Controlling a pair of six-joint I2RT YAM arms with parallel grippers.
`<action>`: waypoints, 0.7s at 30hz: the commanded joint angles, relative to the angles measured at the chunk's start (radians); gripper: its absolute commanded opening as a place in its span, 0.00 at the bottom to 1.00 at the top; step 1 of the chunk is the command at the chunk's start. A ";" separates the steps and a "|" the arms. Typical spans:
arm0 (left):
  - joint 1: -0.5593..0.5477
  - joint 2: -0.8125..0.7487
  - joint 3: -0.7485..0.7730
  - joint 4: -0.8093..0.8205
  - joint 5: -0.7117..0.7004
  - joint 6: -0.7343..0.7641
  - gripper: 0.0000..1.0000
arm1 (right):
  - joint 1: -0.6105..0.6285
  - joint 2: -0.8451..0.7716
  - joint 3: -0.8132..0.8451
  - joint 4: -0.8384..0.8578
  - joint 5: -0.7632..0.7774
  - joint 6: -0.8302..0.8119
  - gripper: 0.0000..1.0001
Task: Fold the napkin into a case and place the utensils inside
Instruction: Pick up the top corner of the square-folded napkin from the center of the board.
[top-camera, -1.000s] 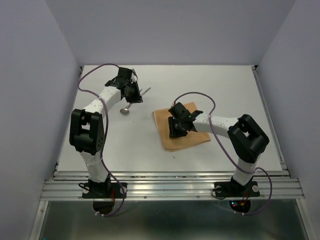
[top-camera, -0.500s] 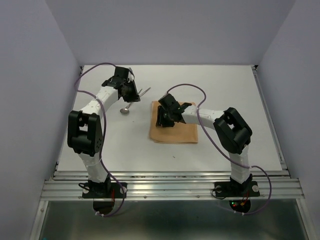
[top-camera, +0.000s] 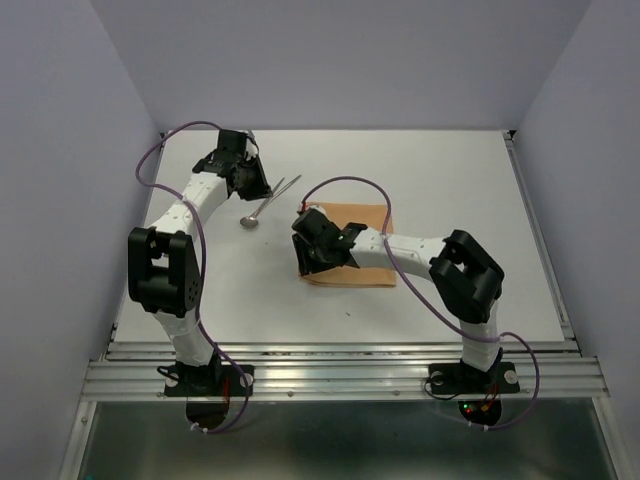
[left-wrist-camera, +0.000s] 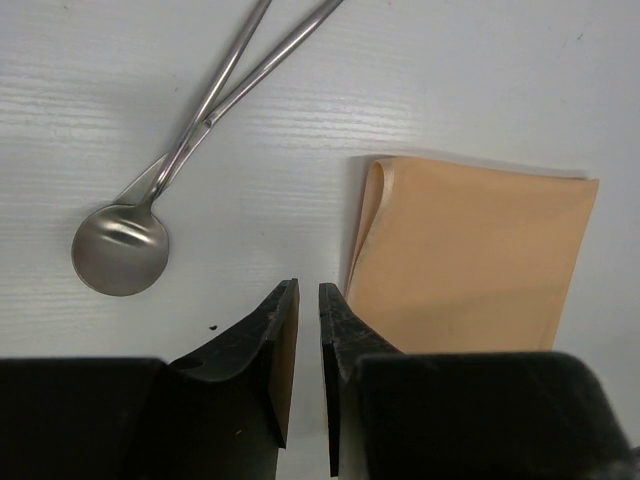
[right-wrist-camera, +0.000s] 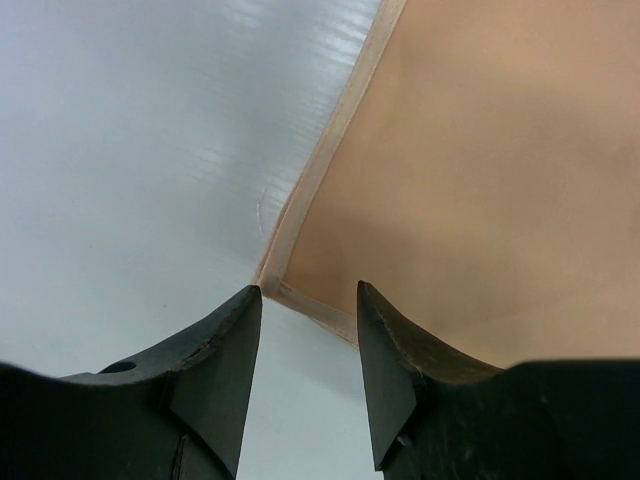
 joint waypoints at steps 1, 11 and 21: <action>0.007 -0.053 -0.004 -0.006 0.007 0.021 0.26 | 0.011 0.000 0.034 -0.021 0.042 -0.027 0.49; 0.008 -0.052 -0.024 0.002 0.021 0.021 0.26 | 0.020 0.047 0.052 -0.023 0.026 -0.030 0.48; 0.008 -0.049 -0.018 -0.004 0.011 0.016 0.26 | 0.030 0.051 0.074 -0.003 0.029 -0.040 0.48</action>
